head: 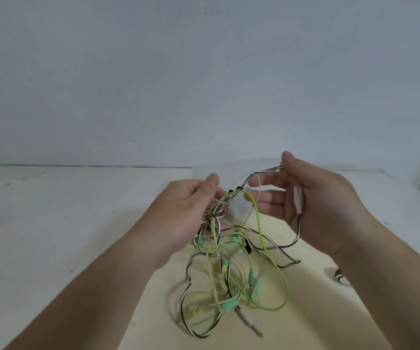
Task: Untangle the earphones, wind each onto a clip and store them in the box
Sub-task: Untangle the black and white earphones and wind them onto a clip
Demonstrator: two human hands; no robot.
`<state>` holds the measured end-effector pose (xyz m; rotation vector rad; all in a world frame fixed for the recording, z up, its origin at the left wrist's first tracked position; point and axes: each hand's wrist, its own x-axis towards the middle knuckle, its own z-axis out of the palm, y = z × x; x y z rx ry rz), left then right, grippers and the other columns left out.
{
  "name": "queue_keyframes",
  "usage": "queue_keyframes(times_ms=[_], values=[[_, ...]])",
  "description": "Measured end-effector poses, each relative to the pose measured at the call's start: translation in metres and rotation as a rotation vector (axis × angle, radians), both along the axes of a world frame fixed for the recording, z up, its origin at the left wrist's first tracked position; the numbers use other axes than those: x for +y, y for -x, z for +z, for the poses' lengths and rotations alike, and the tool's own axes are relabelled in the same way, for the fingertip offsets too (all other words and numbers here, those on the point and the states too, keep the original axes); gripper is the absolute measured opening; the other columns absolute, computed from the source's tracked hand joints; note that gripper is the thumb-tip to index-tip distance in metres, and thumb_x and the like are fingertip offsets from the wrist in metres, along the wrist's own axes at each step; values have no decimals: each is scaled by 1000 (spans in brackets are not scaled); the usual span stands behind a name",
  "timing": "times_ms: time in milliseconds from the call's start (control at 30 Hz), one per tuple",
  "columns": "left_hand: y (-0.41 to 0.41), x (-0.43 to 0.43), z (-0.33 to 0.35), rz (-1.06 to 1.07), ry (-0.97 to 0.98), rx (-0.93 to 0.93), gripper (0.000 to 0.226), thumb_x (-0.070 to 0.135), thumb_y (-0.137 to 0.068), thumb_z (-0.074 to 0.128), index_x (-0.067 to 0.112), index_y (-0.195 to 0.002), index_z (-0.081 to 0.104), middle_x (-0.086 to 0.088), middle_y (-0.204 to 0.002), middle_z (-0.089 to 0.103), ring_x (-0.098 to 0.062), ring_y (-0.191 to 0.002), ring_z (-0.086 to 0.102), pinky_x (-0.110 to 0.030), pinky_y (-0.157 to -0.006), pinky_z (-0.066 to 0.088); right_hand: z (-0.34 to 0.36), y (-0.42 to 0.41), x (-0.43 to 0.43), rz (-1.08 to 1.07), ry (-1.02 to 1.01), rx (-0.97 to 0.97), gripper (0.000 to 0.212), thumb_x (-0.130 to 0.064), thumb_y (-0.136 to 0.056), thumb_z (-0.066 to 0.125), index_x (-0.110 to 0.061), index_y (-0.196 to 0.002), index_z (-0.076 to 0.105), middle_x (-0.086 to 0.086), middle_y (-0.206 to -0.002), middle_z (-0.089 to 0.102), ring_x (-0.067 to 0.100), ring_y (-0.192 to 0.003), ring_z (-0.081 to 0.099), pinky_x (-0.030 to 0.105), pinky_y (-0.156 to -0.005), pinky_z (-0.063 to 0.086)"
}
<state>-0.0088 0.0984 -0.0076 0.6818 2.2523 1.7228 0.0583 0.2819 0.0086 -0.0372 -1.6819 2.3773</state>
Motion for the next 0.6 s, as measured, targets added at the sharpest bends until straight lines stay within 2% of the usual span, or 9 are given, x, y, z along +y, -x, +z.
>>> queue_keyframes(times_ms=[67,133,167,200,267,367,467,533,600], values=[[-1,-4,1,-106,163,134,46,62,-85,61,19,-91,75,0,-82,75,-11,-65,56,-28,-66,50,1,0,3,-63,-3,-21,35,-32,-98,49,-11,-71,57,18,-90,73,34,-67,71,32,-56,59],[-1,-8,2,-155,190,184,12,33,-83,78,24,-92,77,7,-80,75,-7,-67,62,-16,-61,46,1,0,4,-113,-1,-37,35,-31,-102,47,-11,-74,51,18,-89,74,32,-64,72,32,-55,59],[1,-9,2,-157,187,192,17,18,-80,81,26,-94,77,8,-82,75,-7,-74,67,-15,-65,47,1,0,4,-132,9,-37,35,-31,-102,48,-11,-74,50,18,-87,74,32,-66,73,32,-55,59],[1,-9,2,-152,185,201,27,9,-78,80,28,-97,76,9,-85,75,-9,-81,70,-18,-71,50,1,-1,6,-151,22,-34,34,-30,-102,48,-10,-73,50,19,-85,73,33,-68,73,32,-57,60],[3,-10,2,-122,170,223,36,6,-74,76,31,-99,74,10,-88,75,-11,-89,71,-22,-78,52,2,0,8,-187,49,-27,34,-29,-101,50,-10,-73,48,19,-84,73,33,-71,74,32,-61,62],[3,-10,3,-85,95,257,36,3,-74,74,33,-94,74,8,-90,76,-14,-90,72,-33,-82,54,3,1,11,-232,89,-21,35,-29,-101,51,-12,-71,46,18,-81,74,30,-71,74,31,-62,62],[1,-11,6,-59,43,271,31,5,-73,75,31,-89,74,-2,-85,77,-31,-87,72,-48,-81,55,4,1,14,-292,133,-2,37,-29,-102,50,-12,-69,46,17,-79,73,29,-72,74,30,-60,61],[4,-13,8,-37,6,271,26,2,-73,80,24,-86,74,-4,-80,77,-24,-77,73,-34,-74,56,5,1,17,-323,172,15,40,-29,-103,49,-12,-67,46,15,-78,72,29,-72,74,29,-59,60],[6,-15,10,-23,-10,270,25,-2,-74,80,20,-81,71,-3,-74,75,-15,-64,64,-17,-60,48,6,0,19,-333,216,33,40,-30,-103,49,-12,-67,45,15,-78,71,30,-73,74,29,-58,60]])
